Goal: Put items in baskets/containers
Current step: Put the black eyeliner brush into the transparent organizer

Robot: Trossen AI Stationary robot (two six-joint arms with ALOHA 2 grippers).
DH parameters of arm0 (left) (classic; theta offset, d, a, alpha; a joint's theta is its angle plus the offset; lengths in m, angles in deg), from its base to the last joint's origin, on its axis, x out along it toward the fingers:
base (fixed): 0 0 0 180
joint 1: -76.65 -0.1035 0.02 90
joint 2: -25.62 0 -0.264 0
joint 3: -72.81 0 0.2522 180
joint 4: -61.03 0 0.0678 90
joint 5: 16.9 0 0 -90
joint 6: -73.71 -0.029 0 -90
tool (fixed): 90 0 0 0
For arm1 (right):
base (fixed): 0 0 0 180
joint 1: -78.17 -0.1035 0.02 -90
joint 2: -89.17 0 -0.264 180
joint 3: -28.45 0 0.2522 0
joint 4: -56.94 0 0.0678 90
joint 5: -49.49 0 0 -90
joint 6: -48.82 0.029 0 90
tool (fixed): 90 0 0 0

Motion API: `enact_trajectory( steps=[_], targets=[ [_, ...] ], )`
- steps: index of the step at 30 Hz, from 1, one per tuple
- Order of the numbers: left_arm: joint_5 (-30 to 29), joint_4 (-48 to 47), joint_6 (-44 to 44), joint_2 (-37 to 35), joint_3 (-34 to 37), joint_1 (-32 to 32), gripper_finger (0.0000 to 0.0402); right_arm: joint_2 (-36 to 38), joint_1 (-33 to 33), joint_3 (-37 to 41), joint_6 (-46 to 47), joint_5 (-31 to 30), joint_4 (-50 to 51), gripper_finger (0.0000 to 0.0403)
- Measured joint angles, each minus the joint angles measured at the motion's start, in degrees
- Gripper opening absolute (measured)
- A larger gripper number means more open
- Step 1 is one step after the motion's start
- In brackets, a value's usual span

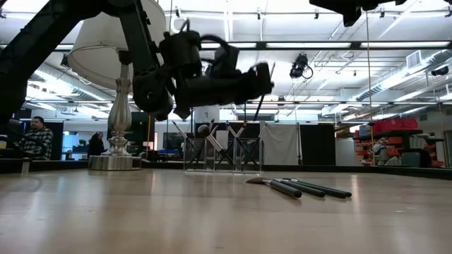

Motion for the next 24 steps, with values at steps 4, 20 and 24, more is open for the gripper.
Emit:
enact_trajectory(
  steps=[4,20,24],
  targets=[
    [0.0,-1.1,0.7,0.6,0.0,-2.1,0.0018,-1.3,0.1,0.0,0.0,1.9,0.2,0.0093],
    [0.6,-0.7,2.5,7.0,-2.3,-4.5,0.0018,-4.4,0.4,0.0,-2.3,1.8,-0.3,0.0093],
    [0.5,-1.1,3.0,7.0,-2.3,-4.4,0.0033,-5.2,0.4,0.0,-2.4,1.8,0.2,0.0093]
  ],
)
